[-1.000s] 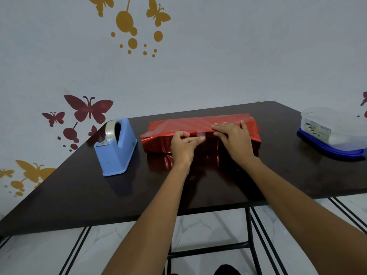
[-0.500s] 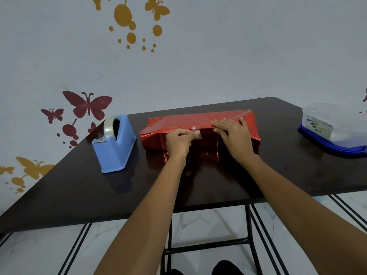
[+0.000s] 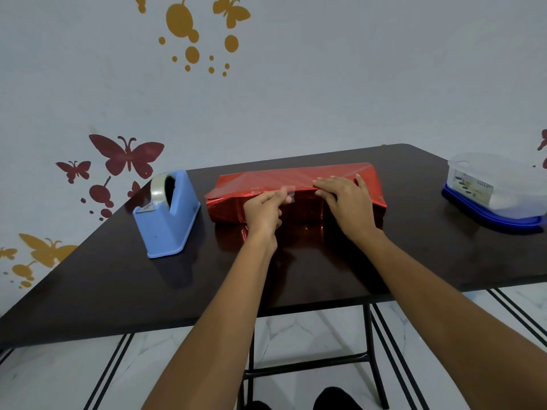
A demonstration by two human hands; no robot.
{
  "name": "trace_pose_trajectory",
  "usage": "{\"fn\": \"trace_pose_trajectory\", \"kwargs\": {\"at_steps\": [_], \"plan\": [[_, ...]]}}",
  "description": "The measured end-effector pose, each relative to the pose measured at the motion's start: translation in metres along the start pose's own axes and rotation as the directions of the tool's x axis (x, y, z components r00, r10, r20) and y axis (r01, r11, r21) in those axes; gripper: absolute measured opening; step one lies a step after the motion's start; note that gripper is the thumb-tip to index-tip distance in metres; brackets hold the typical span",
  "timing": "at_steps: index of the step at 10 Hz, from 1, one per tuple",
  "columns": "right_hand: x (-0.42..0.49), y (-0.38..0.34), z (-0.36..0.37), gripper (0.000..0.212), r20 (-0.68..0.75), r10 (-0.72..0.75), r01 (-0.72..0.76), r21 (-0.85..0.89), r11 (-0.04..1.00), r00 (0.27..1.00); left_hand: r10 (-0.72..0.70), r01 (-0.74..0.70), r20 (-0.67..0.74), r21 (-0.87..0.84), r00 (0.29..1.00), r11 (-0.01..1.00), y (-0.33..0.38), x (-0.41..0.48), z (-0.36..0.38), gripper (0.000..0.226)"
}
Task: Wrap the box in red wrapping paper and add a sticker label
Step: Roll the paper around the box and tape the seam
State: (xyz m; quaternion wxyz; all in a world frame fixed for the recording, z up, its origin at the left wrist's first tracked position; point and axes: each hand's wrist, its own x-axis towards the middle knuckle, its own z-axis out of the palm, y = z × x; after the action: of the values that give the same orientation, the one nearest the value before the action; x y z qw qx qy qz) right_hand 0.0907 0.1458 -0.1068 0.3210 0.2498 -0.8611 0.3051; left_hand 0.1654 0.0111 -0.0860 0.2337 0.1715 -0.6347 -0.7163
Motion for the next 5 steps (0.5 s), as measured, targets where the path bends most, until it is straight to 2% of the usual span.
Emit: {"fn": "trace_pose_trajectory", "kwargs": {"at_steps": [2, 3, 5], "plan": [[0.000, 0.001, 0.002, 0.029, -0.003, -0.006, 0.006, 0.010, 1.000, 1.000, -0.045, 0.048, 0.073, -0.034, 0.996, 0.998, 0.002, 0.000, 0.003, 0.010], [0.000, 0.001, 0.001, 0.029, -0.004, -0.010, 0.010, 0.020, 1.000, 1.000, -0.109, 0.110, 0.025, -0.034, 0.994, 0.993, 0.001, 0.002, 0.009, 0.010], [0.000, 0.000, 0.000, 0.029, 0.004, -0.005, 0.005, 0.031, 0.999, 1.000, -0.129, 0.124, -0.054, -0.081, 0.990, 0.989, 0.000, 0.003, 0.016, 0.009]]}}
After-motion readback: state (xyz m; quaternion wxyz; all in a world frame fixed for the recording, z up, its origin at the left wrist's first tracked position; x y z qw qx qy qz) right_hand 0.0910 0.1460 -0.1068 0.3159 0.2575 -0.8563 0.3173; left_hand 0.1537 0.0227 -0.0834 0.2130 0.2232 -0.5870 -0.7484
